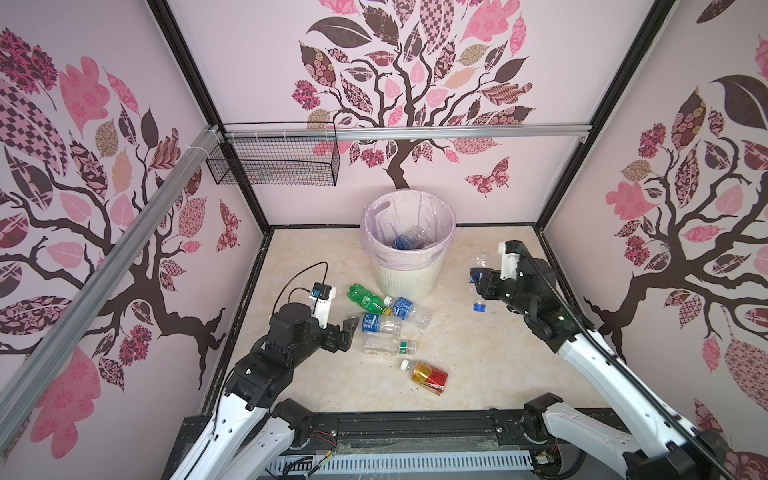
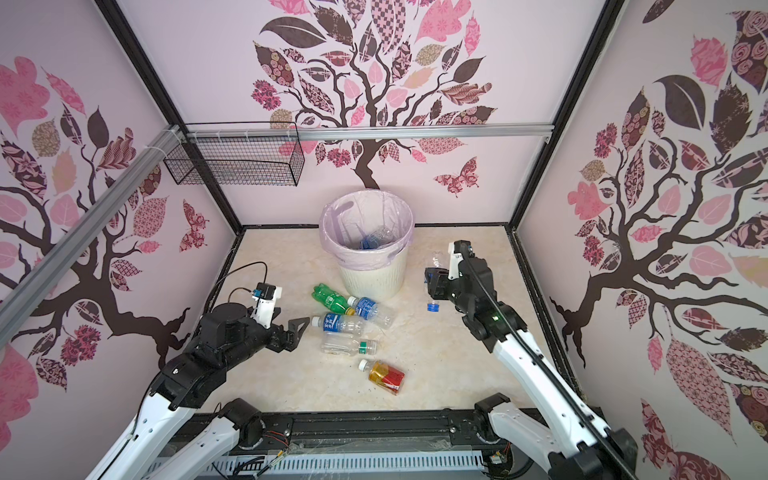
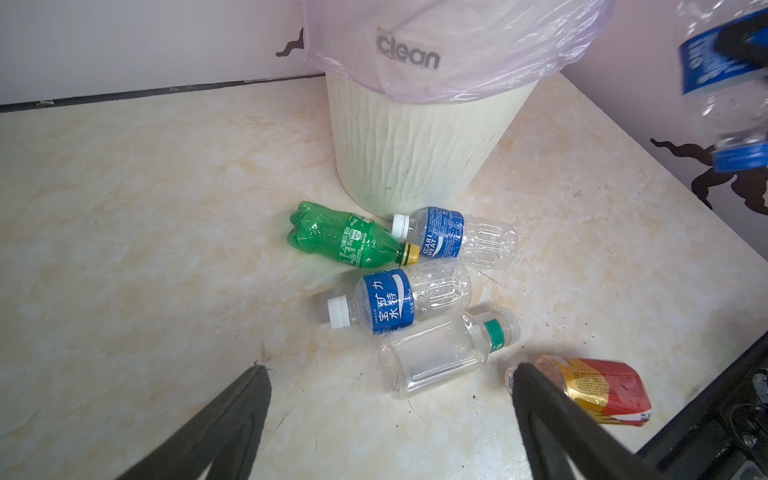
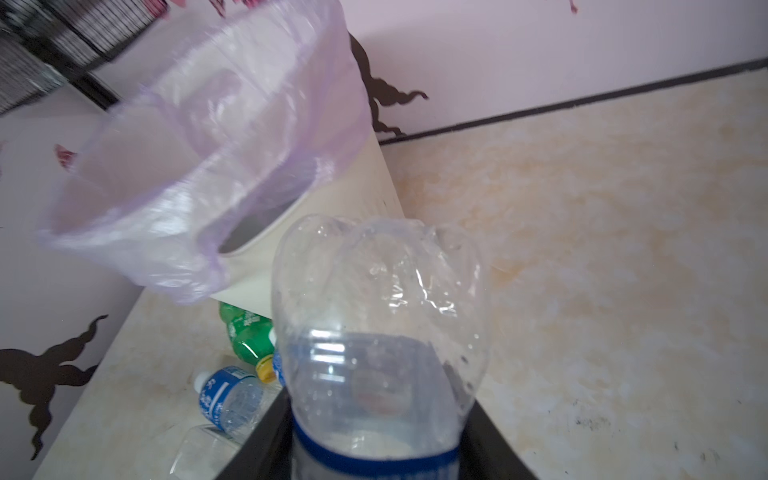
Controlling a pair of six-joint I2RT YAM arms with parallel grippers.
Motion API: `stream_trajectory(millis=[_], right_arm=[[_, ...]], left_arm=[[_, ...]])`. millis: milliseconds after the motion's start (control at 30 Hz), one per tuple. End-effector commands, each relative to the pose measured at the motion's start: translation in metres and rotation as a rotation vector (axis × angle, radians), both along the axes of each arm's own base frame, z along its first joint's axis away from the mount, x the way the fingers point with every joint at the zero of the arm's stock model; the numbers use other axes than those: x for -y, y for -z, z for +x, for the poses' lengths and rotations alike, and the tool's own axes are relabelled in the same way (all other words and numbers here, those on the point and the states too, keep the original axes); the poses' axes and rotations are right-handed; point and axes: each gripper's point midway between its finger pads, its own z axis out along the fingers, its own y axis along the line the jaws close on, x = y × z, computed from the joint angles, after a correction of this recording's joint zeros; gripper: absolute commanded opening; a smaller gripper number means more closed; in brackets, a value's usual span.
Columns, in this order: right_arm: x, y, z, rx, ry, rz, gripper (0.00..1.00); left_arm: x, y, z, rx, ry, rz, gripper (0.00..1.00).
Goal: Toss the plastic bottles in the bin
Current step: 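Lift the blue-labelled bottle over the bin with the right gripper and release it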
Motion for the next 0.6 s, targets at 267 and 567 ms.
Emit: stream_trajectory(millis=[267,567], right_arm=[[-0.045,-0.123,0.029,0.174,-0.183,0.084,0.43],[-0.115,-0.125,0.153,0.055,-0.273,0.091,0.76]], left_arm=[[0.005,-0.003,-0.004,0.003,0.058,0.025,0.94],[0.02,-0.011,-0.014,-0.004,0.182,0.03,0.94]])
